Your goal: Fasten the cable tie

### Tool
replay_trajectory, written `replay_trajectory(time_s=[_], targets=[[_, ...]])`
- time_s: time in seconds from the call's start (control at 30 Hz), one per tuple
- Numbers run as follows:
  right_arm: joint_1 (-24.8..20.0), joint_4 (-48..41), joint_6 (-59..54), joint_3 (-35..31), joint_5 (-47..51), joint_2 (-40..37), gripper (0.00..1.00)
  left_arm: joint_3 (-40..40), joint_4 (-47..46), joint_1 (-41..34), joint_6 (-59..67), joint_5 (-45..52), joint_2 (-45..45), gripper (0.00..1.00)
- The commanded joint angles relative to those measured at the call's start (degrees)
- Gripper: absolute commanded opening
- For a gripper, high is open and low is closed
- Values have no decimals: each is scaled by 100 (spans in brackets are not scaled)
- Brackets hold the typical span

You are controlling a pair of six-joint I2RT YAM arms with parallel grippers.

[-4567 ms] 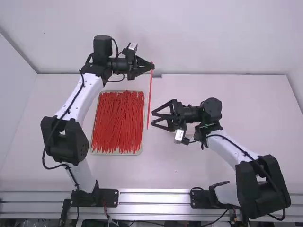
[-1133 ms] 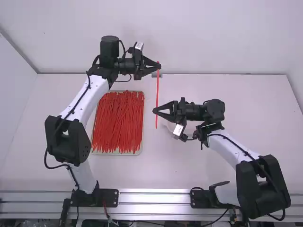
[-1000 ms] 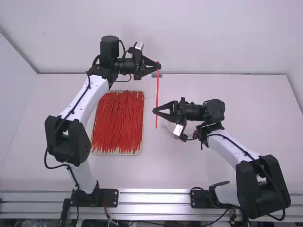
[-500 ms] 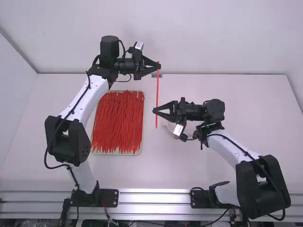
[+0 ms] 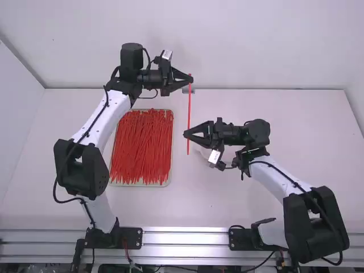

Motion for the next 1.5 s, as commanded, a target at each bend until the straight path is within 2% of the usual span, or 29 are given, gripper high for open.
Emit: replay_trajectory(time_s=[0.0,0.07,0.17,0.47,0.57,0.77,0.83,0.9,1.1,1.47], targets=[[28,24,39,-13,-50,2,12,-42,37,33,94,46,-31,2],[22,24,35,-13,-48,2,10,-42,37,33,92,48,-31,2],[20,24,42,-13,-48,2,1,-42,37,33,136,46,-31,2],[20,-15,103,-20,-221,2,0,-42,26,33,199,94,-31,2],[20,44,977,-24,-474,2,0,-42,-28,31,308,90,-31,2],[17,15,1985,-24,-476,2,0,-42,-72,33,352,87,-31,2],[-4,26,2577,-24,-457,2,8,-42,-96,33,444,87,-31,2],[-48,26,2889,-24,-367,2,0,-42,-101,33,479,90,-31,2],[-85,-2,4085,-24,155,2,0,-42,-114,33,586,68,-31,2],[-127,-107,4140,-103,560,2,0,-42,-26,31,599,48,-31,2]])
